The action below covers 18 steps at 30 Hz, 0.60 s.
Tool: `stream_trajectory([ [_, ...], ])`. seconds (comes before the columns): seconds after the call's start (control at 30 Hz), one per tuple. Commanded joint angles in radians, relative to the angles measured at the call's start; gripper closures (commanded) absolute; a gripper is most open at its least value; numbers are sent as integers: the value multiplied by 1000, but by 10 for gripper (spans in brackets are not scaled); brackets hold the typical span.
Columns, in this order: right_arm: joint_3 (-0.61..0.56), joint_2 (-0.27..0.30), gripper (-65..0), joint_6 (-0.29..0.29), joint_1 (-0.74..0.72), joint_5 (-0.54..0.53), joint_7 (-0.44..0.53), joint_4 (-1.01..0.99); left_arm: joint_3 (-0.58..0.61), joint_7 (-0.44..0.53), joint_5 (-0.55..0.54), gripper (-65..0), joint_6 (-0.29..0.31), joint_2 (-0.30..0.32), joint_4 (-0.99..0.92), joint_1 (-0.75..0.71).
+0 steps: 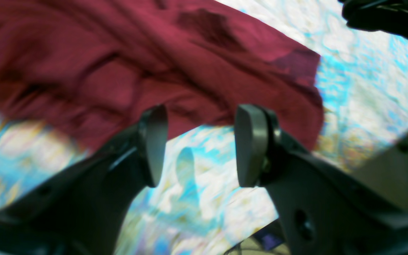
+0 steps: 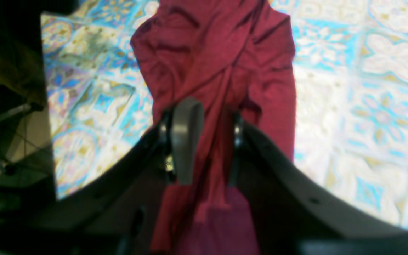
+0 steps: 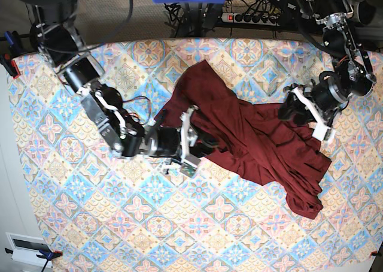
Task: Layout the t-shirt on the table in an organized manner, then fold the t-shirt properly
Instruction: 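Grasp the shirt fabric with the right gripper and pull it flat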
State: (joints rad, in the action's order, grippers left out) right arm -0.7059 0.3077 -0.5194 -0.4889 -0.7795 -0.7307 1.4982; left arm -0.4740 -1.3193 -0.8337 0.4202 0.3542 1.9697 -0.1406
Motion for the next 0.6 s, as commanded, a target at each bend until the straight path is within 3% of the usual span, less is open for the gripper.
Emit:
stream_trajectory([
  [0.0, -5, -17, -131, -3, -34, 10, 35, -5, -32, 25, -19, -264, 4, 12, 13, 3],
  [0.13, -45, -71, -133, -3, -54, 125, 90, -135, -160, 25, -20, -235, 4, 12, 13, -18],
  [0.23, -47, -149, -134, -3, -64, 182, 107, -222, -234, 25, -20, -216, 4, 12, 13, -38],
  [0.33, -37, -204, -143, -3, -67, 248, 109, -311, -254, 25, -19, -200, 4, 13, 13, -57],
  [0.47, 58, -259, -211, -3, -67, 341, 118, -364, -256, 25, -19, -185, 4, 13, 13, -78],
  [0.57, 82, -273, -249, -3, -67, 358, 119, -365, -256, 25, -20, -180, 4, 13, 13, -86],
])
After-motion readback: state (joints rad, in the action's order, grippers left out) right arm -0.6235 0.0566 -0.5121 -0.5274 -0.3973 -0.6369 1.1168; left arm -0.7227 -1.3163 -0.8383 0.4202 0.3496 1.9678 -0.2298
